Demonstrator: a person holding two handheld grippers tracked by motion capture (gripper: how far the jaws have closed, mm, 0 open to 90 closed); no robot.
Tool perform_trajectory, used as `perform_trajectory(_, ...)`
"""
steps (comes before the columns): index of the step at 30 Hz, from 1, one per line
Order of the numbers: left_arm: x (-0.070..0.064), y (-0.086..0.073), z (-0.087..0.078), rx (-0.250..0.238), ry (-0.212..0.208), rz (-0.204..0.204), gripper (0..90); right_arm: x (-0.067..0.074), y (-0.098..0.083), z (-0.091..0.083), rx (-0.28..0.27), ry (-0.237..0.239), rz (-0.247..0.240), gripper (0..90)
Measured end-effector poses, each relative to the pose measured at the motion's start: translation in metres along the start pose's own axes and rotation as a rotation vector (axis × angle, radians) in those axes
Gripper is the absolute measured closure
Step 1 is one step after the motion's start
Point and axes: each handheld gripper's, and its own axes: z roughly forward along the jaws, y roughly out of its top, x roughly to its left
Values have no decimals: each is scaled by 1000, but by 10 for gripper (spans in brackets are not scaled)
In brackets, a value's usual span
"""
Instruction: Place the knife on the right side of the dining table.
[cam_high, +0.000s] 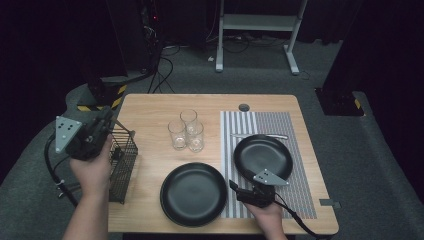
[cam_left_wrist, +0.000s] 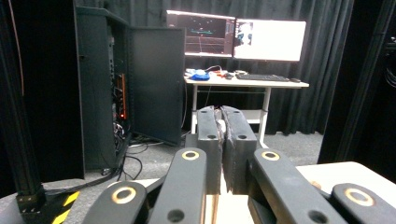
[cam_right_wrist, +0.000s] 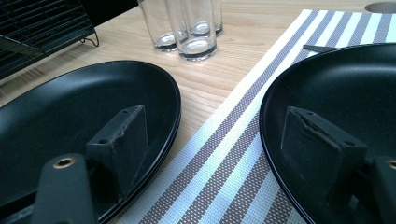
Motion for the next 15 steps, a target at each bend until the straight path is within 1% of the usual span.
perform_trajectory(7, -10, -5, 0, 2, -24, -7, 867, 0, 0, 0, 1, 2, 1, 228)
perform_trajectory(8, -17, -6, 3, -36, -37, -82, 867, 0, 0, 0, 2, 2, 2, 228)
perform_trajectory(9, -13, -6, 1, 3, -30, -4, 867, 0, 0, 0, 2, 3, 1, 229)
perform_trajectory(15, -21, -10, 2, 7, -49, -7, 868, 0, 0, 0, 1, 5, 2, 235)
